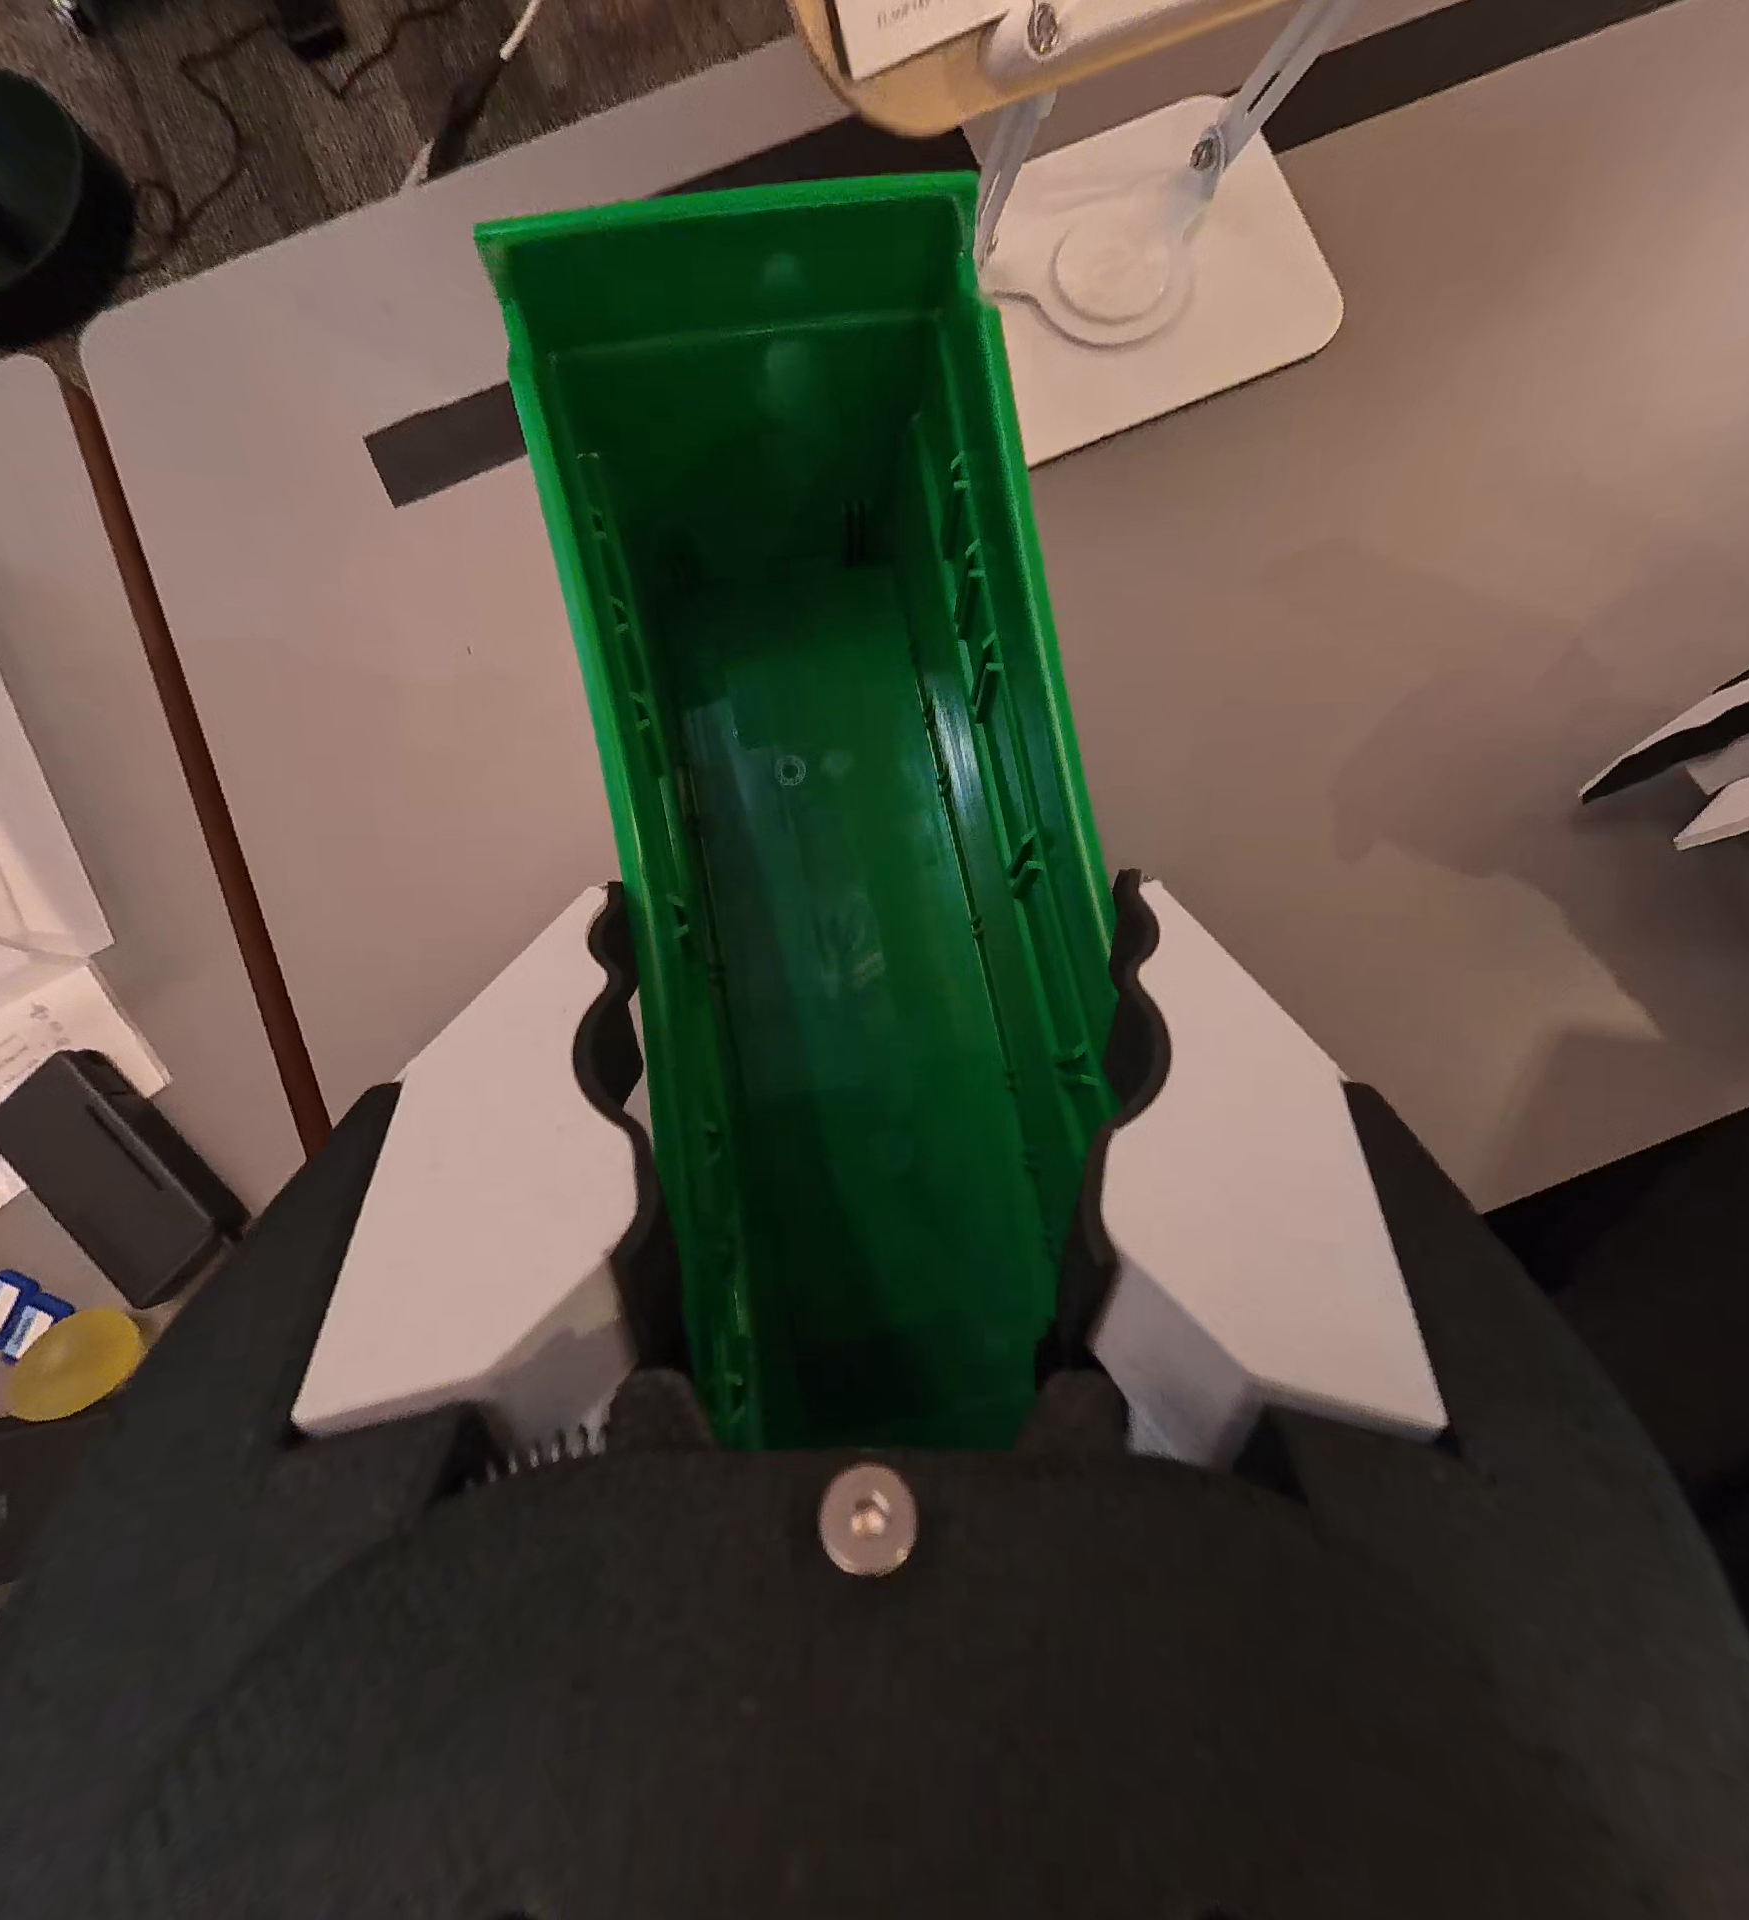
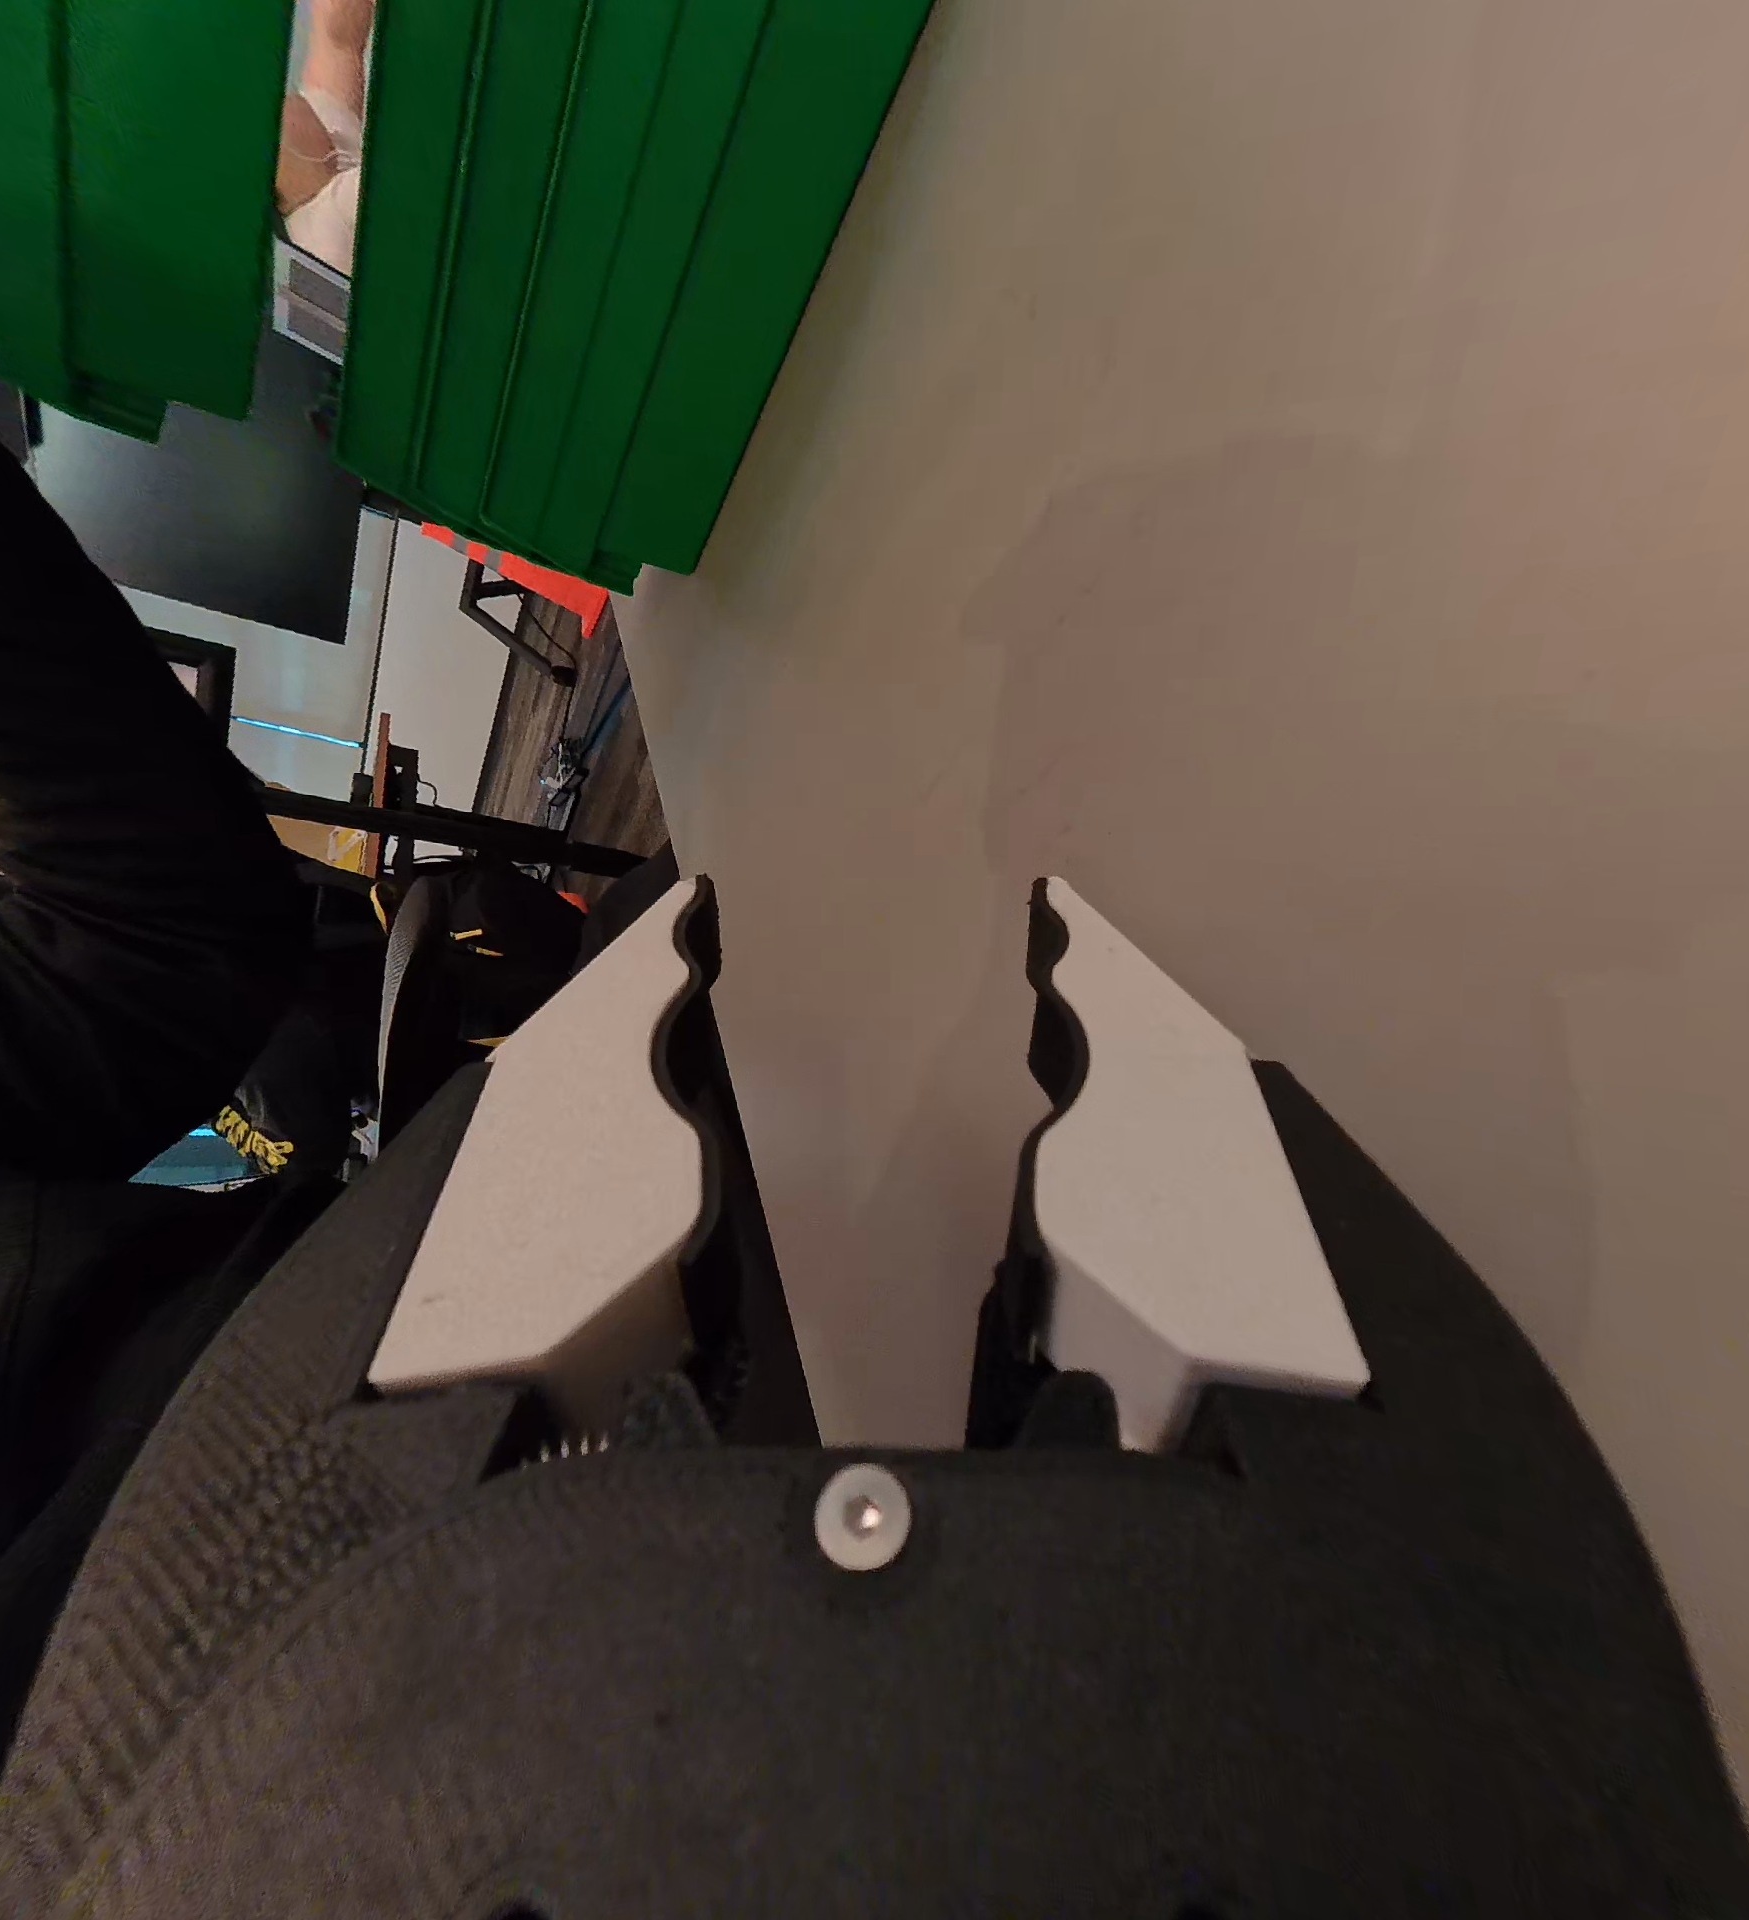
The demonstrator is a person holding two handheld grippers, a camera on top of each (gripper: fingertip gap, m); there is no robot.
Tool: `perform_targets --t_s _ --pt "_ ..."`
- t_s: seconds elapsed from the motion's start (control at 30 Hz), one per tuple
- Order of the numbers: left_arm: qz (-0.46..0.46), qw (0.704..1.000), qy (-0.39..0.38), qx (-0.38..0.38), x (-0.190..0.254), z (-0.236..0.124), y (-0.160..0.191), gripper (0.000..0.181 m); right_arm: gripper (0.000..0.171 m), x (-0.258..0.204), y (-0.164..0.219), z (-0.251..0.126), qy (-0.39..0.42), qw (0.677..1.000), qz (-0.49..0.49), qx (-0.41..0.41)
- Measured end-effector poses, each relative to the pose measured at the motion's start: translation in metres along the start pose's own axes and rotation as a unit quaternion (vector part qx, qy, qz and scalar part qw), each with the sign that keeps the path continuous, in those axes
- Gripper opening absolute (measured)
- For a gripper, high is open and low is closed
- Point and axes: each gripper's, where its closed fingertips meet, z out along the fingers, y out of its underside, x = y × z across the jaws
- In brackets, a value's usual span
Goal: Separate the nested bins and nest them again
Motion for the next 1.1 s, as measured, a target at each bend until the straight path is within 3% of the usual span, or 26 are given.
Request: perform_targets --t_s 0.23,0.43,0.63,0.87,1.03,1.07,1.1 --pt "0.017 0.999 0.017 0.032 0.021 -0.014 -0.021 0.090 0.059 0.000 0.000 0.001 -0.001 1.000 -0.001 0.000" --pt "0.061 0.994 0.076 0.047 0.089 0.001 -0.038 0.091 0.058 -0.005 -0.007 -0.003 -0.001 1.000 -0.012 0.016" --pt "0.070 0.987 0.144 0.030 0.155 0.062 -0.029 0.090 0.058 -0.014 -0.017 -0.010 -0.005 0.999 -0.027 0.040" --pt "0.036 0.981 0.190 -0.011 0.196 0.141 0.009 0.090 0.057 -0.011 -0.022 -0.017 -0.004 0.998 -0.024 0.056" --pt "0.021 0.981 0.192 -0.019 0.216 0.173 0.023 0.089 0.057 -0.012 -0.030 -0.023 0.008 0.996 -0.034 0.076" --pt "0.021 0.986 0.164 -0.009 0.211 0.177 0.022 0.025 0.058 -0.013 -0.033 -0.025 0.010 0.996 -0.037 0.083" --pt "0.016 0.981 0.190 0.022 0.221 0.174 0.014 0.008 0.057 -0.015 -0.035 -0.027 0.011 0.995 -0.039 0.090"
